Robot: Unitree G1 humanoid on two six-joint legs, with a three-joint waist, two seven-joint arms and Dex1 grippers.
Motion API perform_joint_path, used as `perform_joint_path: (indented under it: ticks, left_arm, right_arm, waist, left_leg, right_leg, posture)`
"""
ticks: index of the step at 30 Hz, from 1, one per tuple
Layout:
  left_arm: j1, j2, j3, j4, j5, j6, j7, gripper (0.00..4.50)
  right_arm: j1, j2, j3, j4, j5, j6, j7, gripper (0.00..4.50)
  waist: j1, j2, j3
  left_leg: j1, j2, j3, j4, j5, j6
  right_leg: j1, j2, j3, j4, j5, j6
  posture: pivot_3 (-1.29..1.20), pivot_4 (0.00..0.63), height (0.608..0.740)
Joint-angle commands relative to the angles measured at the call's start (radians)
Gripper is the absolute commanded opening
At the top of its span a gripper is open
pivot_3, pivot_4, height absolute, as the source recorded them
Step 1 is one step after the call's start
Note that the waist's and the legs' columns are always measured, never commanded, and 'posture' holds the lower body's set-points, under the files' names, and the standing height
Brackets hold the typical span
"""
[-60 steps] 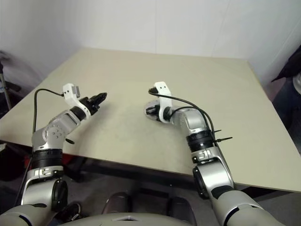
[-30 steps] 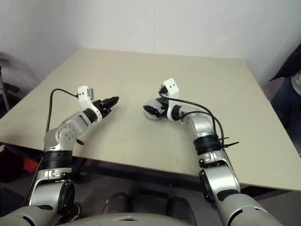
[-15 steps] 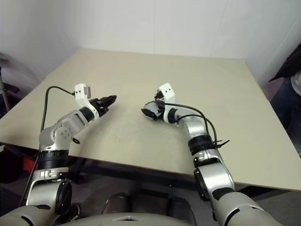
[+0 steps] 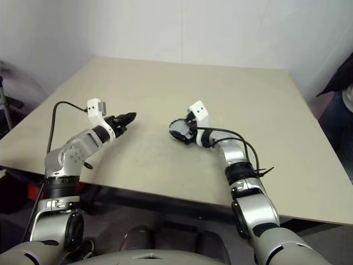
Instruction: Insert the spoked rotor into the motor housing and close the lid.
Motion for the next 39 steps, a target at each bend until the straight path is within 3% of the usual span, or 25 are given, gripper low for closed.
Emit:
perform_joint_path:
  ticks: [1, 28, 31, 35, 39]
  left_arm:
    - [-0.012, 0.006, 0.010, -0.043, -0.010, -0.008, -0.005, 2.05]
    - [0.003, 0.001, 0.015, -0.063, -0.010, -0.010, 0.010, 2.05]
    - [0.006, 0.001, 0.016, -0.066, -0.012, -0.009, 0.012, 2.05]
    - [0.004, -0.002, 0.013, -0.065, -0.010, -0.010, 0.011, 2.05]
    - [0.003, -0.001, 0.013, -0.061, -0.008, -0.013, 0.008, 2.05]
  right_arm:
    - [0.023, -0.002, 0.015, -0.026, -0.015, -0.010, 0.012, 4.46]
    - [-0.089, 0.040, 0.000, 0.105, -0.054, 0.002, -0.094, 4.46]
    - [-0.079, 0.035, 0.014, 0.096, -0.069, -0.009, -0.090, 3.91]
    - [-0.077, 0.041, 0.007, 0.097, -0.069, -0.012, -0.093, 3.91]
    - [-0.074, 0.038, -0.012, 0.098, -0.063, -0.013, -0.109, 3.23]
  waist:
    - [0.000, 0.000, 0.000]
    - [-0.004, 0.000, 0.000]
    - [-0.003, 0.000, 0.000]
    - [-0.003, 0.000, 0.000]
    - [-0.003, 0.000, 0.000]
  left_leg:
    - [0.000, 0.000, 0.000, 0.000, 0.000, 0.000]
    - [0.001, 0.001, 0.000, -0.001, 0.000, 0.000]
    - [0.001, 0.000, 0.000, -0.001, 0.000, 0.000]
    - [0.001, 0.001, 0.000, -0.001, 0.000, 0.000]
    - [0.001, 0.001, 0.000, -0.001, 0.000, 0.000]
  right_leg:
    - [0.000, 0.000, 0.000, 0.000, 0.000, 0.000]
    - [-0.001, 0.000, 0.000, 0.000, -0.001, 0.000]
    - [-0.001, 0.000, 0.000, 0.000, -0.001, 0.000]
    - [-0.001, 0.000, 0.000, 0.000, -0.001, 0.000]
    - [-0.001, 0.000, 0.000, 0.000, -0.001, 0.000]
  posture:
    - [0.00, 0.000, 0.740]
    - [0.00, 0.000, 0.740]
    - [0.00, 0.000, 0.740]
    - [0.00, 0.000, 0.740]
    - [0.00, 0.000, 0.740]
